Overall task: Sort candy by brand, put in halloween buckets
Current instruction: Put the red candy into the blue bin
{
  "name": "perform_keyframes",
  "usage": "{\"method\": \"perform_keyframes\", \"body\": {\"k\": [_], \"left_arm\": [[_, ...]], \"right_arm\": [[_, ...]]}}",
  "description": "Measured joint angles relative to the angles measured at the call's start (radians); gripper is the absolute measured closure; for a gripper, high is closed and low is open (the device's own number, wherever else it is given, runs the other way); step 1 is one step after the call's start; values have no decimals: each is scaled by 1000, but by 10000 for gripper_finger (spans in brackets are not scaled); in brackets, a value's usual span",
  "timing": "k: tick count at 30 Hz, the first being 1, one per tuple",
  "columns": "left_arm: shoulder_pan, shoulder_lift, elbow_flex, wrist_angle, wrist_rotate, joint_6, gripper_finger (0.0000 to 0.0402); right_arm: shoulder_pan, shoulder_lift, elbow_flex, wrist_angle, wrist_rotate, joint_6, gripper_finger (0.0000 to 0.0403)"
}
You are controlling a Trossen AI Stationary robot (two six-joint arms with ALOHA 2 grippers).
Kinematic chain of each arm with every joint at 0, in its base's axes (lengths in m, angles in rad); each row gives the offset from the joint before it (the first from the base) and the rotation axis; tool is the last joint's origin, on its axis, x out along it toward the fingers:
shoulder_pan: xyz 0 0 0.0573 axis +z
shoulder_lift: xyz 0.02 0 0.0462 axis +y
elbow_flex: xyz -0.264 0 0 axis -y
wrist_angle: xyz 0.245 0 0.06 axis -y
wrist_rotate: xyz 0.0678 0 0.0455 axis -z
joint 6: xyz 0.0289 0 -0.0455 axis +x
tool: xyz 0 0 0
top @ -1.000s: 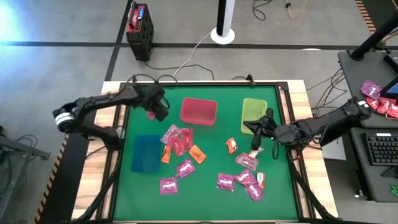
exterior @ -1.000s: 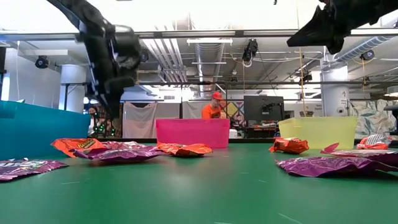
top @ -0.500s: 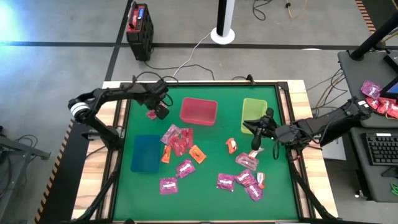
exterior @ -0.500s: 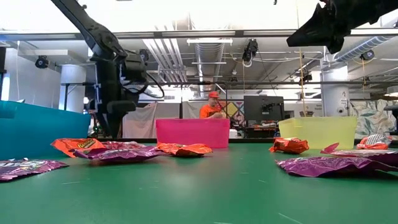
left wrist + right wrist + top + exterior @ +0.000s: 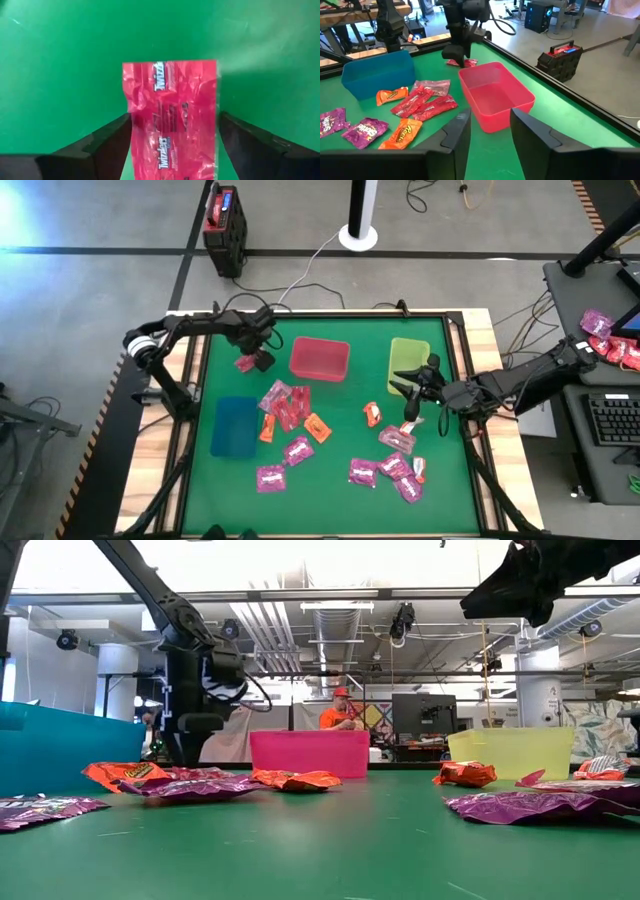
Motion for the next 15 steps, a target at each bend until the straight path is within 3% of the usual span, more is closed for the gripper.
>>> {"method": "perform_keyframes", "body": {"k": [6, 15], "left_arm": [[10, 23, 0, 7, 24, 7, 175], [10, 21, 2, 10, 21, 7, 352]], "right_arm": [[0, 0, 0, -4, 0, 0, 251], [0, 0, 0, -4, -1, 0, 247]]}}
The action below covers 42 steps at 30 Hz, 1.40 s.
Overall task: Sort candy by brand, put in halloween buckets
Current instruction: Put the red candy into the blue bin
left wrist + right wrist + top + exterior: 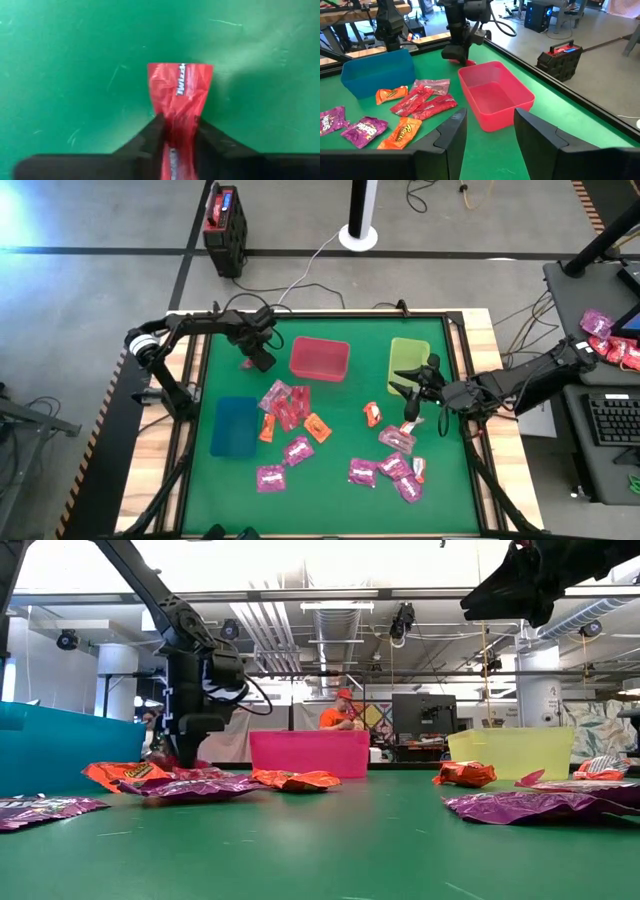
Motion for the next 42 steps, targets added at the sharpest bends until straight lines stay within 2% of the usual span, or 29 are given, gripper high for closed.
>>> {"method": "perform_keyframes", "body": {"k": [3, 8, 14, 17, 19, 22, 28, 31, 35, 37, 42], "left_arm": [[1, -10, -3, 2, -7, 0, 390], [2, -58, -6, -2, -13, 0, 381], [-27, -214, -6, -36, 4, -13, 396], [-64, -316, -6, -21, 85, 15, 395], [-104, -377, -6, 33, 180, 59, 395], [-176, -442, -9, 209, 274, 110, 395], [-306, -465, -9, 465, 285, 176, 395], [-371, -469, -9, 509, 313, 185, 395], [-486, -490, -7, 480, 411, 168, 396], [-559, -507, 8, 423, 424, 150, 396], [-761, -531, 83, 141, 408, 54, 397]], "right_arm": [[0, 0, 0, 0, 0, 0, 248], [0, 0, 0, 0, -2, 0, 243], [0, 0, 0, 0, -3, 0, 243], [0, 0, 0, 0, -3, 0, 241], [0, 0, 0, 0, -2, 0, 242], [0, 0, 0, 0, -2, 0, 243], [0, 0, -1, 0, -2, 0, 241], [0, 0, -4, 0, -2, 0, 243], [0, 0, -6, -1, -2, 0, 240], [0, 0, -10, -1, -3, 0, 239], [0, 0, -22, 0, -2, 1, 238]]}}
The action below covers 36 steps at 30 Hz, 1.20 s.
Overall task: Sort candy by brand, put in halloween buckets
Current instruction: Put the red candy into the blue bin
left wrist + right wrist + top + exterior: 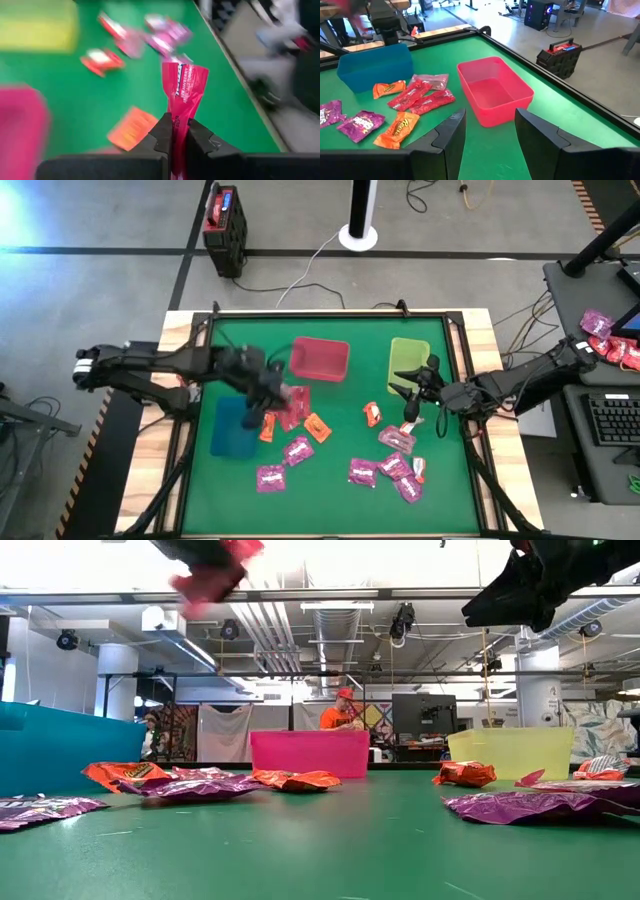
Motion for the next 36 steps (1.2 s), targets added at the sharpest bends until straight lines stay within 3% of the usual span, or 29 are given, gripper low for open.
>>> {"method": "perform_keyframes", "body": {"k": [2, 6, 8, 14, 27, 36], "left_arm": [[-74, -4, 28, -170, -59, -94, 397], [-181, 1, 36, -559, -278, -363, 397], [-199, 5, 18, -655, -288, -469, 397], [-200, 11, -33, -675, -371, -546, 382], [-200, 18, -33, -725, -422, -538, 278], [-202, 17, -34, -755, -384, -576, 267]], "right_arm": [[0, 0, -5, 1, 0, 14, 238], [0, 0, -17, 0, 0, 32, 242], [0, 0, -19, 0, 0, 34, 243], [0, 0, -20, 2, 0, 44, 237], [0, 0, -20, 17, -5, 92, 231], [1, 0, 5, 25, -86, 125, 230]]}}
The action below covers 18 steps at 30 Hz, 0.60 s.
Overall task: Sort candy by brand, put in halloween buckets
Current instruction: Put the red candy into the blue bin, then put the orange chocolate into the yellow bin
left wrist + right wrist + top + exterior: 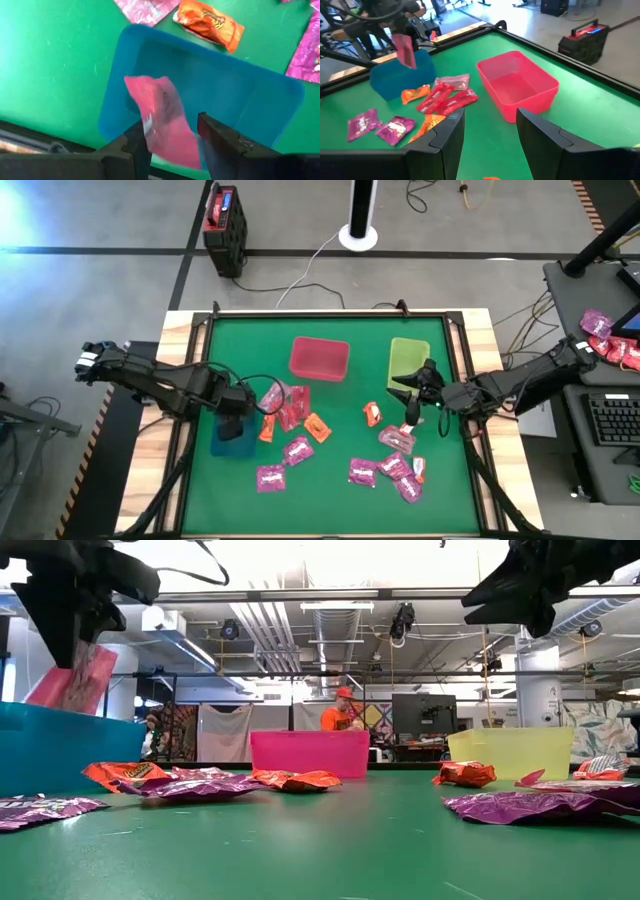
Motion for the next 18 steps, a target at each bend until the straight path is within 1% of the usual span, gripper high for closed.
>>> {"method": "perform_keyframes", "body": {"k": [5, 9, 14, 18], "left_arm": [[-2, 0, 0, -3, 0, -11, 257], [-2, 0, 0, -4, 0, -8, 230], [-2, -3, 0, 25, -7, 55, 204], [-7, -21, 0, 115, -111, 152, 201]], "right_arm": [[0, 14, 10, 5, 1, 0, 231], [0, 41, 17, 5, 2, 0, 229], [0, 119, 74, 6, 2, 23, 232], [0, 224, 162, 5, 2, 23, 231]]}}
